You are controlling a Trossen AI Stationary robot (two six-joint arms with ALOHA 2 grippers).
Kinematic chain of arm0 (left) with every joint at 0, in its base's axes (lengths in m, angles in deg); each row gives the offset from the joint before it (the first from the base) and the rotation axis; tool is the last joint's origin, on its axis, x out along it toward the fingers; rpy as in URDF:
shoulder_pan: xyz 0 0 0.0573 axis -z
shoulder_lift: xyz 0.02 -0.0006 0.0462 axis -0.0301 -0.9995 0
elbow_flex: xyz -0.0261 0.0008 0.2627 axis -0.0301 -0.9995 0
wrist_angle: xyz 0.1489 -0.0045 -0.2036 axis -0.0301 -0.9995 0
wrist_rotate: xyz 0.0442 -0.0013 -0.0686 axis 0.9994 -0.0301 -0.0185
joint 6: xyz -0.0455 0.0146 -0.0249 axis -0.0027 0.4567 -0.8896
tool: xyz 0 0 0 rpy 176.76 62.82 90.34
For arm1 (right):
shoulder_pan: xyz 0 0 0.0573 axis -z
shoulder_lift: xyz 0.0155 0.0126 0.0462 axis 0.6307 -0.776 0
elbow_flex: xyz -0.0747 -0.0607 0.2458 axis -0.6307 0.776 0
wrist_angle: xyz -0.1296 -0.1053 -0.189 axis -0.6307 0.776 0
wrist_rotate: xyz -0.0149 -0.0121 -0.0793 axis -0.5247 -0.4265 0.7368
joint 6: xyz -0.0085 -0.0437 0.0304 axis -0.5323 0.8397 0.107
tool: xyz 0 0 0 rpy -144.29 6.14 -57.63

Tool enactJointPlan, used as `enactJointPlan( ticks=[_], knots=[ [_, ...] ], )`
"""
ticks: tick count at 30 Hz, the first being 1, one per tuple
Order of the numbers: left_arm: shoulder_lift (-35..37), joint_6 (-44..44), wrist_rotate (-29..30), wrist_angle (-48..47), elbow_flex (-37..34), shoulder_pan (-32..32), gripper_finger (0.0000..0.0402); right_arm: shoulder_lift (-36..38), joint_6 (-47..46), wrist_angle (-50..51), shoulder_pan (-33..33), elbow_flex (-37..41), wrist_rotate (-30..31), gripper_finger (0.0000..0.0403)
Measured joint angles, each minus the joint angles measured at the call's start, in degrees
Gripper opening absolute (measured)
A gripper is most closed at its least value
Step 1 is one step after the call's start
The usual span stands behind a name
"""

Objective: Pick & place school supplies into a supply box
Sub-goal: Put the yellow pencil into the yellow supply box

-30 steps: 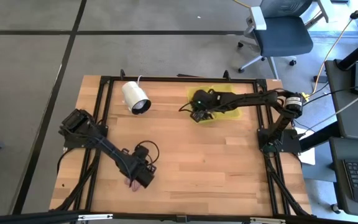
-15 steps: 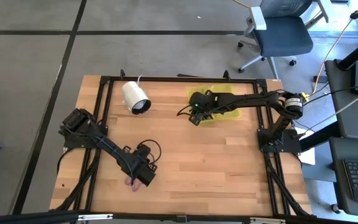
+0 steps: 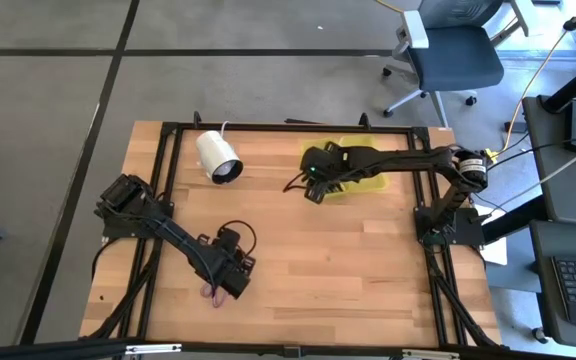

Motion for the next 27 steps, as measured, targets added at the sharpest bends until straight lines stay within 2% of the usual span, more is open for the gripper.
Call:
enactJointPlan(
  ticks=[5, 14, 27],
  knots=[
    [0.0, -4.2, -1.6, -0.1, 0.0, -0.4, 0.0165, 0.0, 2.7, -0.9, -0.3, -0.4, 0.0, 0.0228],
    [0.0, -10.7, -2.5, -3.0, 0.0, -2.5, 0.0144, 0.0, 3.5, -1.0, -0.3, -0.4, 0.0, 0.0228],
    [-4.2, -13.9, -6.1, -3.2, 0.0, -3.3, 0.0122, 0.0, 4.9, -1.0, -0.3, -0.4, 0.0, 0.0228]
  ],
)
